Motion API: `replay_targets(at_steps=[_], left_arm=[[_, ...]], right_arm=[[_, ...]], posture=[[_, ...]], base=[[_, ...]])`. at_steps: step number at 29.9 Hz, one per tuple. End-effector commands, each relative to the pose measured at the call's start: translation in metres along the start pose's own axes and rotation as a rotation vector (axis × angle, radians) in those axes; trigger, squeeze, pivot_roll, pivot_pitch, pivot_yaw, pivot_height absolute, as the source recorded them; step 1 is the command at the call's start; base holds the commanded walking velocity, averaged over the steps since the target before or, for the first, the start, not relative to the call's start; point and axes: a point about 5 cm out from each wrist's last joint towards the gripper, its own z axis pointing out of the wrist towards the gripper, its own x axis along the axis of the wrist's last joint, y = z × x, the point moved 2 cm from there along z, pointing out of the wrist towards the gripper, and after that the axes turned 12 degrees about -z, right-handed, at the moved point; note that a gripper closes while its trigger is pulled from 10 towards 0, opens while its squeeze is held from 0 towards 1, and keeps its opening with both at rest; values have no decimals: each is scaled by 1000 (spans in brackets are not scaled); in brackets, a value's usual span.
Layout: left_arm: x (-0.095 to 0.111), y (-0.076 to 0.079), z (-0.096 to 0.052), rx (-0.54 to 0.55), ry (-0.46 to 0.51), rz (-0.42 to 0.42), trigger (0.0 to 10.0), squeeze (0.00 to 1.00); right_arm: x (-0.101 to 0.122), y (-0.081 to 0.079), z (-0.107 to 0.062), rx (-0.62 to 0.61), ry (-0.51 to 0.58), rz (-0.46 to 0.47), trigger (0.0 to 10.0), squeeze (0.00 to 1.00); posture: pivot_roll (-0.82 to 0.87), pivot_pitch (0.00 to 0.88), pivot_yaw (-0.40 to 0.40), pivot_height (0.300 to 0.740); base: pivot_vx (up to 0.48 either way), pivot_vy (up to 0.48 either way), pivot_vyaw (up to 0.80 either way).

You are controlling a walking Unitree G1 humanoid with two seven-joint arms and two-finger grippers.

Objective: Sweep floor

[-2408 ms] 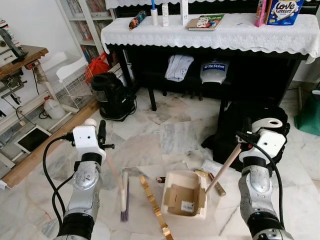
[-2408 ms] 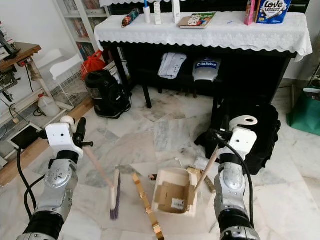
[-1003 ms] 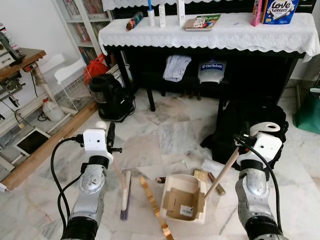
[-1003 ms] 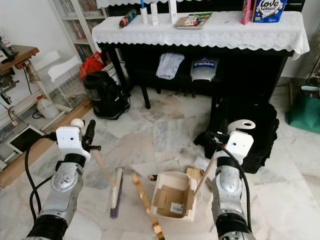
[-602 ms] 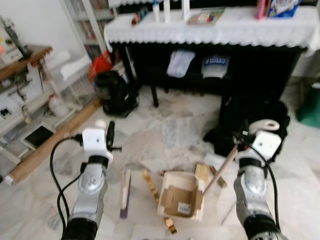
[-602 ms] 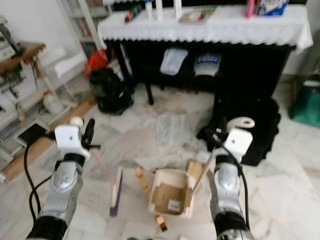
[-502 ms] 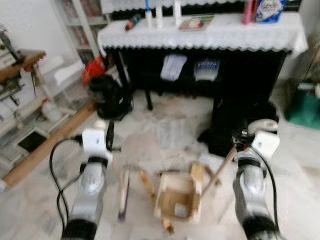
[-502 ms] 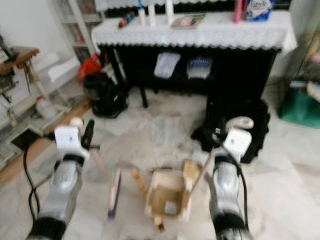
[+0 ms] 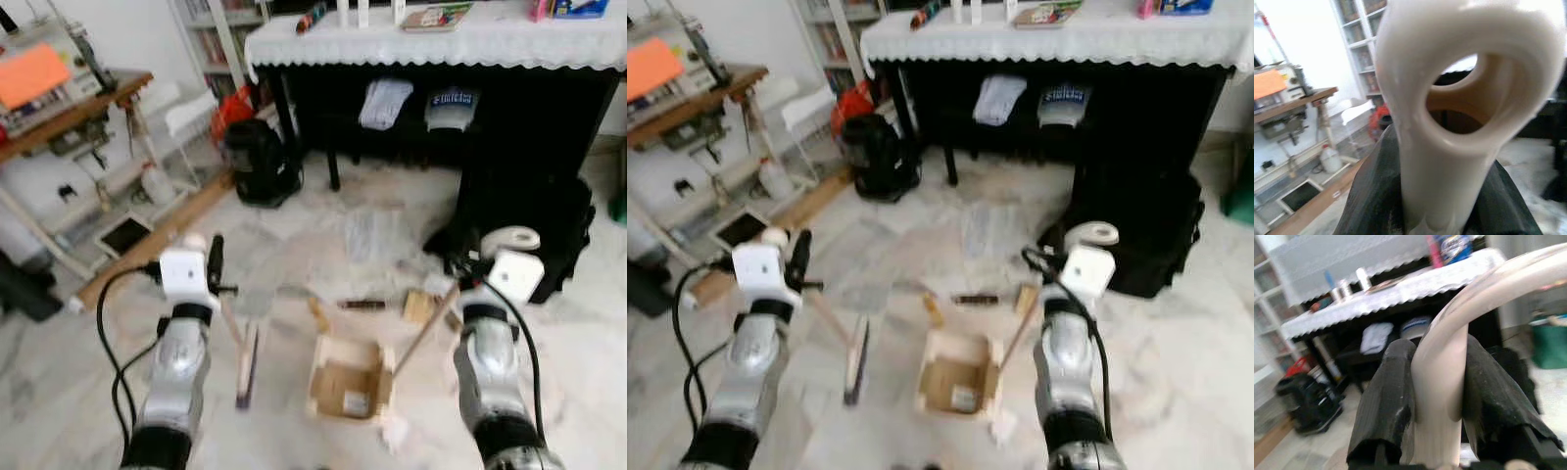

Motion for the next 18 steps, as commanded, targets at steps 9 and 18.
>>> replay_targets(at_steps=[9,18], left_arm=[[13,-5,4,6,52,27,10000,0],[13,-7,4,6,47,36,10000,0]], right_arm=[[14,-7,5,9,56,18,10000,0],[15,-9,4,23,61,-11,10000,0]], posture=[[-84,0,188,740],[-81,0,191,740]], base=[[0,0,0],[0,0,178]])
